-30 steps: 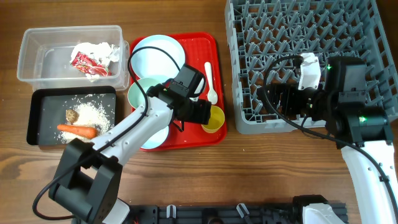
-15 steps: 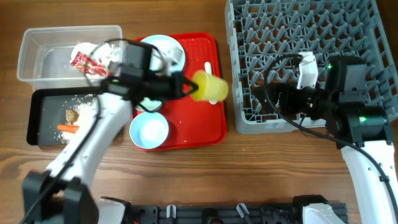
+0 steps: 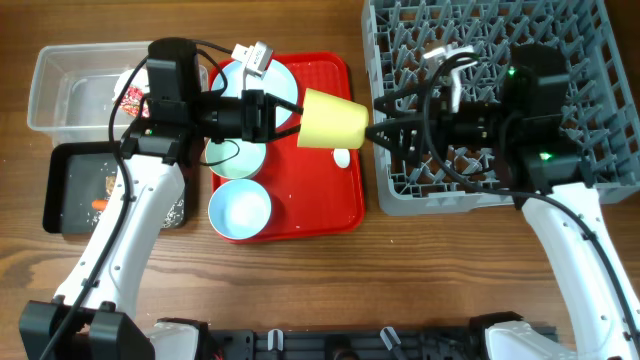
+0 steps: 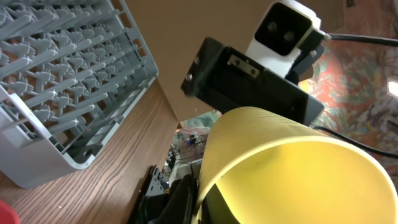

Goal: Sort waste into correct bins and load items into the dishwasher rack
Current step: 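Pass the yellow cup from the left gripper to the right gripper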

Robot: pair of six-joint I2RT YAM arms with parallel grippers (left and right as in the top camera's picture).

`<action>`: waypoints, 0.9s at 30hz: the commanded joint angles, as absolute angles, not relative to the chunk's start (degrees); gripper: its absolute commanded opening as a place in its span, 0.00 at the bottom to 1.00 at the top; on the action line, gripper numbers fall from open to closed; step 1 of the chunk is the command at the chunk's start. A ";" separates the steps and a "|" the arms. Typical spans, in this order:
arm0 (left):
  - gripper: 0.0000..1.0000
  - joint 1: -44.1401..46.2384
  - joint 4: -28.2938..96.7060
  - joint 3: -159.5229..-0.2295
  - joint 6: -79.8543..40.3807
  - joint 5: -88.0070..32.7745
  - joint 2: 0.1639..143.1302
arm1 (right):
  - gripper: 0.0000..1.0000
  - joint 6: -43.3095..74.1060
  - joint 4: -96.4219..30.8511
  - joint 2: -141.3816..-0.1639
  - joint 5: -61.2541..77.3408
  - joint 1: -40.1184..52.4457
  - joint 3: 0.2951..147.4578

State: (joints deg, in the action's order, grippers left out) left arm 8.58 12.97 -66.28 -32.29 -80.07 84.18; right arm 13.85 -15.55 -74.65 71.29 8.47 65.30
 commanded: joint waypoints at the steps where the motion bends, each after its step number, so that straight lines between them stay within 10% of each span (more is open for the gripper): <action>1: 0.04 8.80 12.80 -66.65 -32.67 -81.56 83.68 | 0.84 14.17 -12.56 -75.18 73.65 12.97 66.08; 11: 0.05 8.80 12.82 -66.65 -32.64 -81.56 83.68 | 0.53 15.70 -10.00 -75.77 70.46 17.19 66.08; 14: 0.20 8.80 12.82 -66.65 -32.64 -81.56 83.68 | 0.47 16.71 -7.86 -75.75 70.11 17.17 66.08; 23: 0.42 8.78 12.84 -66.65 -31.77 -79.31 83.68 | 0.46 12.36 -23.11 -75.75 68.82 0.89 66.08; 27: 0.50 8.80 16.10 -66.63 -29.06 -68.12 83.68 | 0.47 8.99 -41.50 -75.29 47.75 -5.10 66.41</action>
State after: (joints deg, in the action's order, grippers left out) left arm 8.62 13.65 -66.28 -32.45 -76.49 84.14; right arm 11.62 -37.39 -75.33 60.55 -3.77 65.89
